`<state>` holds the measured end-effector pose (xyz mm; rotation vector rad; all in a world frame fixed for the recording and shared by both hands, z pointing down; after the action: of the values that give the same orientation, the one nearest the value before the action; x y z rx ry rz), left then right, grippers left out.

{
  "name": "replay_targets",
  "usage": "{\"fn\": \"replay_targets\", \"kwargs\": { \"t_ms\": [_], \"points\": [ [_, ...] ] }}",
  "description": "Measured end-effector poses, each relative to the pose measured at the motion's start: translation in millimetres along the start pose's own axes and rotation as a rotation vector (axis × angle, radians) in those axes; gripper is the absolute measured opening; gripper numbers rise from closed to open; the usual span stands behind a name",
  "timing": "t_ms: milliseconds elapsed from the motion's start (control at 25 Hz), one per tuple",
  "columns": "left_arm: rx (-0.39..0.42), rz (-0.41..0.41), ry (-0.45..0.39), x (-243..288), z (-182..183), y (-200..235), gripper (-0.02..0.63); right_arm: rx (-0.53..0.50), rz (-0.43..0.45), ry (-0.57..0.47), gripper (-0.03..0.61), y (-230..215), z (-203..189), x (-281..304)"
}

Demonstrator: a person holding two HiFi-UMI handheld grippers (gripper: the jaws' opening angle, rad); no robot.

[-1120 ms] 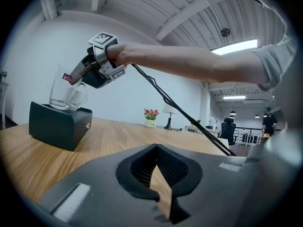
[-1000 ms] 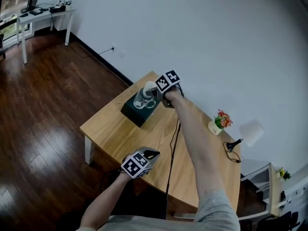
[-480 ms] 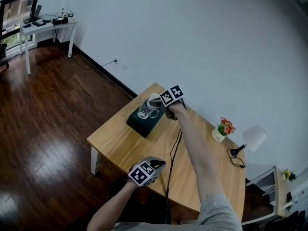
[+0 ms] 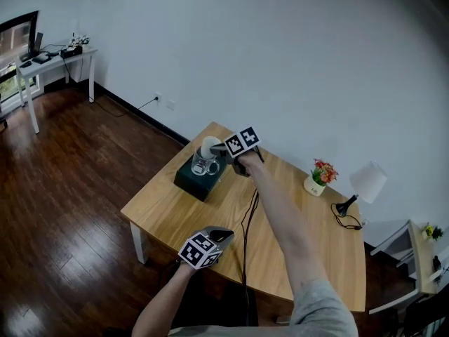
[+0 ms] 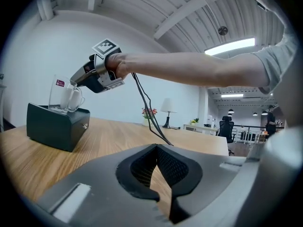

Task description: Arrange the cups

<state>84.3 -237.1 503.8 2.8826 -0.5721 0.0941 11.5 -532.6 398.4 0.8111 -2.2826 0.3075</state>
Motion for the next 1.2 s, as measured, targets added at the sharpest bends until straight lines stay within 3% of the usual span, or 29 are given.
{"fn": "replay_targets", "kwargs": {
  "t_ms": [320, 520, 720, 840, 960, 1080, 1200],
  "points": [
    [0.024, 0.013, 0.011, 0.8, -1.6, 0.6, 0.009, 0.088, -0.017, -0.103, 0.04, 3.4, 8.3, 16.9],
    [0.017, 0.016, 0.008, -0.2, -2.0, 2.1, 0.009, 0.049, -0.008, -0.221, 0.061, 3.3, 13.5, -0.9],
    [0.018, 0.019, 0.001, 1.4, 0.3, 1.2, 0.009, -0.016, 0.014, -0.471, 0.025, 12.6, 14.3, -88.0],
    [0.014, 0.021, 0.004, -1.8, -1.2, 2.1, 0.009, 0.008, 0.048, -0.633, 0.025, 35.2, -23.9, -163.8],
    [0.02, 0.008, 0.007, -5.5, -1.0, 1.8, 0.009, 0.03, 0.012, -0.763, 0.015, 63.6, -90.3, -250.6],
    [-0.016, -0.001, -0.007, -9.6, 0.7, 4.1, 0.009, -0.017, -0.125, -0.889, 0.014, 106.6, -168.0, -353.4],
    [-0.1, -0.025, -0.098, -12.5, 19.6, 10.5, 0.009, -0.039, -0.332, -0.891, 0.014, 133.2, -240.2, -428.0]
  ]
}}
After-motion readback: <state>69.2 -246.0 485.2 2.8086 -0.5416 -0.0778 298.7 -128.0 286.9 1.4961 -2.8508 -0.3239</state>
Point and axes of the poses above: the fingertips, and each gripper's own axes: x forward along the fingers, y to its left, z out of its top, the point moved 1 cm from there along -x, backward along the fingers, and after that the axes turned 3 degrees about -y, right-handed, at the moved point
